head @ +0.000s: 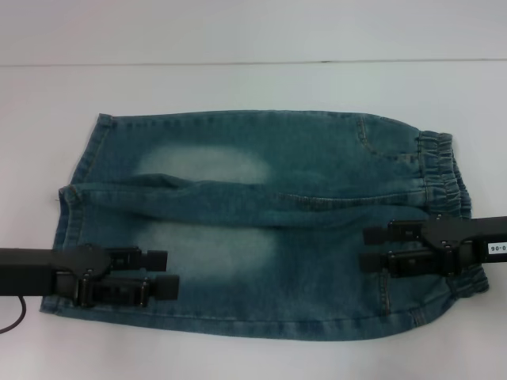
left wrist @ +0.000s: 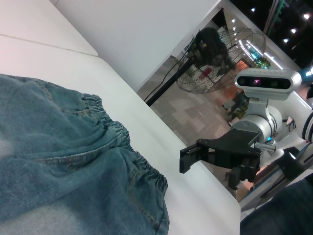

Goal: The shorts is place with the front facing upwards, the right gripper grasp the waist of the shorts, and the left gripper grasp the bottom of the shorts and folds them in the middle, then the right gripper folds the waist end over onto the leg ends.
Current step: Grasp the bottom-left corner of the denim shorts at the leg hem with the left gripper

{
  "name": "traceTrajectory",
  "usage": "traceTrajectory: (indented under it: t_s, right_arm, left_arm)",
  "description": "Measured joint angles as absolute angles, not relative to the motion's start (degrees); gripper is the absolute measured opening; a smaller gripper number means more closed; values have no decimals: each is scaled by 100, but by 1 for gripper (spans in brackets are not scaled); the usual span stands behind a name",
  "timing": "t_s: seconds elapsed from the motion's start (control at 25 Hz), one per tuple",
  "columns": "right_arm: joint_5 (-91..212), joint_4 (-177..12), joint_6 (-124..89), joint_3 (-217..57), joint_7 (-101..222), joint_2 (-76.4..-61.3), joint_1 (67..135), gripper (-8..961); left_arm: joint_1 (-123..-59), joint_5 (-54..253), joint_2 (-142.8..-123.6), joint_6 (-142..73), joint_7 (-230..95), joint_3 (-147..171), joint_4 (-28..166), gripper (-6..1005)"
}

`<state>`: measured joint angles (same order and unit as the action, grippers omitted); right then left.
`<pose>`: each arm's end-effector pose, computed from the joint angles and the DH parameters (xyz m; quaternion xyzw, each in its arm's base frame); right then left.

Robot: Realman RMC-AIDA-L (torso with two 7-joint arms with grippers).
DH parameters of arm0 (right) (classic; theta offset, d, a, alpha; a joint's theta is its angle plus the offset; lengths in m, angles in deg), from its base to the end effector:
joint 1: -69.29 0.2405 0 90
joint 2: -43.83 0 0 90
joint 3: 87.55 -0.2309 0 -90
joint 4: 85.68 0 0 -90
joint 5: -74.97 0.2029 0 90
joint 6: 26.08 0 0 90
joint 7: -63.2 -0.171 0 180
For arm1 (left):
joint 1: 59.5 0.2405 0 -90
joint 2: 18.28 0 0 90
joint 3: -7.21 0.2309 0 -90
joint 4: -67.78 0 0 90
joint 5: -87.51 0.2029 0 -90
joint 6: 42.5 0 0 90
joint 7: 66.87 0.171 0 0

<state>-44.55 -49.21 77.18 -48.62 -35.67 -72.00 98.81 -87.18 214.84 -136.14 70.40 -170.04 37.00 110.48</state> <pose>0.2316 0.2833 0.0013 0.9027 -0.3596 -0.2353 0.0211 -0.2366 0.2593 0.0176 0.8868 0.3935 0.2371 0.0498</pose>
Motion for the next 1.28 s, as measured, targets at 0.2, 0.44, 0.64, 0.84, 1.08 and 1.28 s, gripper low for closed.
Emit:
traceTrajectory:
  t_s: [0.2, 0.44, 0.64, 0.84, 1.08, 1.28]
  right_arm:
    - [-4455, -4920, 7718, -4862, -3567, -7200, 9882, 825]
    - [-4455, -4920, 7716, -4862, -3567, -7200, 9881, 824]
    - [-4455, -4922, 7673, -4857, -3567, -7200, 9882, 824]
    - [-4455, -4925, 7666, -4843, -3567, -7200, 9883, 825]
    - [-4455, -4929, 7666, -4843, -3567, -7200, 9889, 825]
    - [-4456, -4929, 7665, -4845, -3570, -7200, 9901, 824]
  left_arm:
    - [-8719, 21484, -13618, 7024, -17005, 3700, 11049, 873]
    - [-8719, 21486, -13622, 7020, -17005, 3709, 11049, 873]
    - [-8719, 21492, -13622, 7014, -17005, 3709, 11049, 873]
    - [-8719, 21503, -13622, 7003, -17005, 3709, 11041, 873]
    - [-8713, 21506, -13622, 6994, -17023, 3709, 11040, 873]
    - [-8754, 21663, -13501, 6909, -17688, 3672, 11129, 873]
